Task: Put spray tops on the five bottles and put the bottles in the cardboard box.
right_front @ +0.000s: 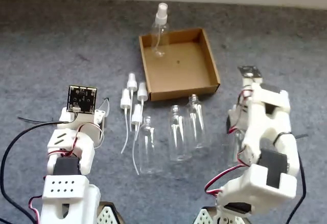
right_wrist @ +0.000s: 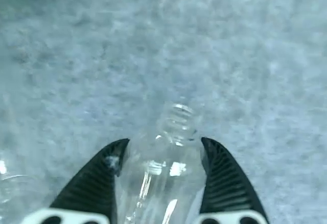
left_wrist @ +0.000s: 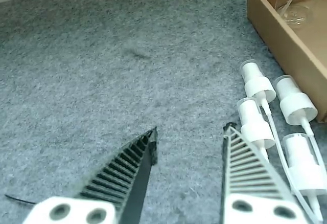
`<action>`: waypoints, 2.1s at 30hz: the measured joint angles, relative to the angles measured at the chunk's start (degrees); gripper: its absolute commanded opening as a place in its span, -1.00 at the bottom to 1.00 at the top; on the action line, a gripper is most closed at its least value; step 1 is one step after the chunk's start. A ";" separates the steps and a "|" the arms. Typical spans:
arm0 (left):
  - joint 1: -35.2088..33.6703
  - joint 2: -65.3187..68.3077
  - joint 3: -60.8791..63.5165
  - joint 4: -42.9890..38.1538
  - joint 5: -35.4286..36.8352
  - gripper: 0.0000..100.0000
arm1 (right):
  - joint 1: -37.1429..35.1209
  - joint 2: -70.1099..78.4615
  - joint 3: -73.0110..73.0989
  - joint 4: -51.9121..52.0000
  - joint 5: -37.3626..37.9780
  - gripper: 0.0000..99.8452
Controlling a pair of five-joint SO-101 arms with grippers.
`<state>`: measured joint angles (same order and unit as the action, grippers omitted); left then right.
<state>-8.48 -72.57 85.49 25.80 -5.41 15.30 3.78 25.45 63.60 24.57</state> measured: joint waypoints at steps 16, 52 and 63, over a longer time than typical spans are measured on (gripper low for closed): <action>0.09 0.00 0.00 0.00 0.00 -0.62 | 18.73 12.48 -15.38 0.00 21.36 -0.83; 0.79 0.00 0.00 0.00 0.00 -0.62 | 16.79 14.15 -23.38 7.91 1.49 -0.55; 0.79 0.00 0.00 0.00 0.00 -0.62 | 16.00 14.15 -23.38 8.09 -3.87 -0.55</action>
<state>-7.69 -72.57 85.49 25.80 -5.41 31.30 17.93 2.07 71.69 20.70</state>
